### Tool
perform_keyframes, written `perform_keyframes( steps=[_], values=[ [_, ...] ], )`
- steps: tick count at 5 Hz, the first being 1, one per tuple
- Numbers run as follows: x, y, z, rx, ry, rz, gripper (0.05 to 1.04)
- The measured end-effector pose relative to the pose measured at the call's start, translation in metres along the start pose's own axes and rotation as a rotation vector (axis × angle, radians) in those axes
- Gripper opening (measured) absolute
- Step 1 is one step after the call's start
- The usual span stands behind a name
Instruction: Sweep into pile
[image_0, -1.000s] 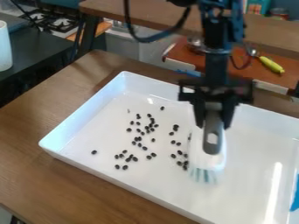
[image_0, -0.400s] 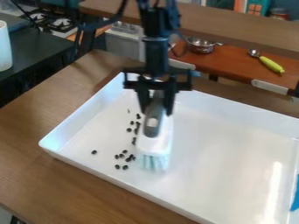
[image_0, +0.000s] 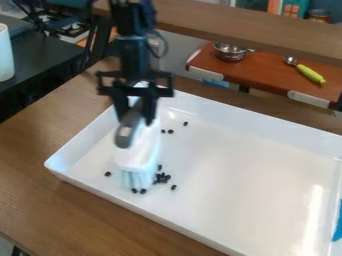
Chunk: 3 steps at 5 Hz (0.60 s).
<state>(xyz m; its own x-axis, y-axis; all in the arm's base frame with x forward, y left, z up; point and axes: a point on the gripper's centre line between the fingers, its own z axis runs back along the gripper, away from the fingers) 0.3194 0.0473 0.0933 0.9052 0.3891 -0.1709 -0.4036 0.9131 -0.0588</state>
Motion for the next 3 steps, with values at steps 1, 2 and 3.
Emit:
perform_keyframes(
  steps=[1, 2, 3],
  values=[
    [0.003, 0.018, 0.007, -0.013, -0.042, -0.015, 0.484],
    [-0.006, 0.009, 0.026, -0.076, -0.064, -0.028, 0.484],
    [-0.013, -0.011, 0.048, -0.163, -0.067, -0.023, 0.484]
  ],
)
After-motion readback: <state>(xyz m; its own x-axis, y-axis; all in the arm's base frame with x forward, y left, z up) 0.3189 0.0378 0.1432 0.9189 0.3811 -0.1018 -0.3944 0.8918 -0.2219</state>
